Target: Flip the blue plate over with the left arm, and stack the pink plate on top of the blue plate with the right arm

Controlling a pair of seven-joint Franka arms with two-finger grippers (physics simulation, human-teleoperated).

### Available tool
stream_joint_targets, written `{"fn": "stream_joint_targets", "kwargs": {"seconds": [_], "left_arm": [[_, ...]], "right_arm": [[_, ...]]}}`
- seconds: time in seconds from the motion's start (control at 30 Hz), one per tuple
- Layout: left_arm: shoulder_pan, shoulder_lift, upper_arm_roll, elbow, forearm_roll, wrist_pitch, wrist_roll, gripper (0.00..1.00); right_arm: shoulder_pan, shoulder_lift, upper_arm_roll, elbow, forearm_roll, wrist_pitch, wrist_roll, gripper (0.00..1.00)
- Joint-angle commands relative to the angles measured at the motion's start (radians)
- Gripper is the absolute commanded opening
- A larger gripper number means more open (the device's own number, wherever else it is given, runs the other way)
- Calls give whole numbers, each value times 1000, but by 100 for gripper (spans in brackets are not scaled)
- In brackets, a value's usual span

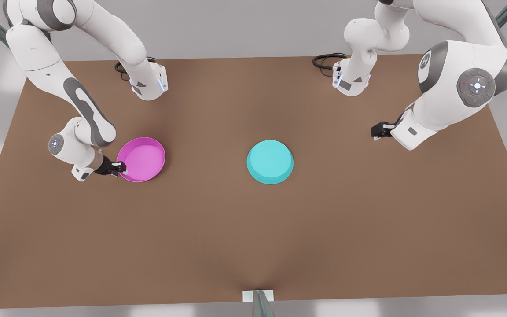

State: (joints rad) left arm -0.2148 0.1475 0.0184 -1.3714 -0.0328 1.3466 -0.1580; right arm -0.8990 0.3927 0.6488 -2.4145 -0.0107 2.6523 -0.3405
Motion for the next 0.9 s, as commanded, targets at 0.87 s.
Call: {"fn": "stream_joint_targets", "kwargs": {"seconds": [0.87], "left_arm": [[2, 1, 2, 0, 4, 0, -2, 100]], "right_arm": [[-80, -29, 97, 11, 2, -123, 34, 21]]}}
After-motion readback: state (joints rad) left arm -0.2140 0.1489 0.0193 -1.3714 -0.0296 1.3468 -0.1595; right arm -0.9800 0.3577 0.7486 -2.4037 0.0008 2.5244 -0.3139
